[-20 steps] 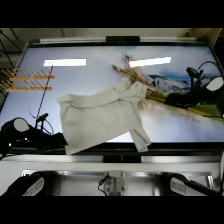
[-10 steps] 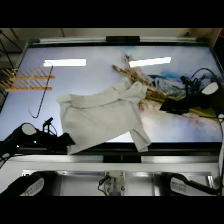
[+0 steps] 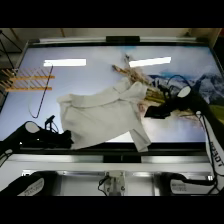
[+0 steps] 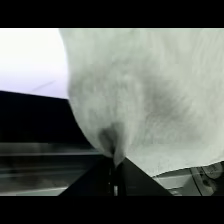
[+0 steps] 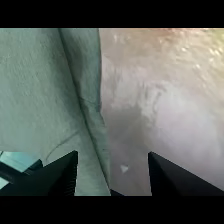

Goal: Fold the shirts.

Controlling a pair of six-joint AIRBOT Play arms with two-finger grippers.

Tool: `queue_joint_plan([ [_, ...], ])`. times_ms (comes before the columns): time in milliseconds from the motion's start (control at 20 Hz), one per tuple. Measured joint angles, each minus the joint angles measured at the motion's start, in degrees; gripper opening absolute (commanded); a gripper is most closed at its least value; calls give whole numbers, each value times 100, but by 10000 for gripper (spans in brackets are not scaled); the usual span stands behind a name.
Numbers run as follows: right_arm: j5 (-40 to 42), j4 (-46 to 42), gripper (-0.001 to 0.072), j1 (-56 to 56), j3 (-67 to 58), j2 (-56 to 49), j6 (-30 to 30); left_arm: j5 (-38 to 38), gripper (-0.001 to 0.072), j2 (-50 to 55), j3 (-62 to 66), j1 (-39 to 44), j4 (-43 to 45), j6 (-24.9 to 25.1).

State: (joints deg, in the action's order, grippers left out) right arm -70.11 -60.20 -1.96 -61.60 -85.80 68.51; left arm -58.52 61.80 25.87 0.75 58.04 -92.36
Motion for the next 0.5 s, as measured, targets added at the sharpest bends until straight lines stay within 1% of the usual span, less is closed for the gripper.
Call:
queue_joint_plan([
  [150, 181, 26, 548, 247, 7, -262, -20, 9, 34, -55, 155, -7, 118, 22],
  [200, 251, 24, 524, 319, 7, -337, -22, -4, 34, -79, 201, -9, 76, 24],
  [250, 306, 35, 433, 398, 7, -407, -31, -57, 34, -98, 236, -4, 22, 28],
  [450, 579, 273, 426, 551, 2, -575, -20, -151, 35, -166, 299, -2, -44, 39],
  [500, 645, 365, 334, 566, 2, -608, -17, -184, 34, -173, 304, -2, -42, 39],
])
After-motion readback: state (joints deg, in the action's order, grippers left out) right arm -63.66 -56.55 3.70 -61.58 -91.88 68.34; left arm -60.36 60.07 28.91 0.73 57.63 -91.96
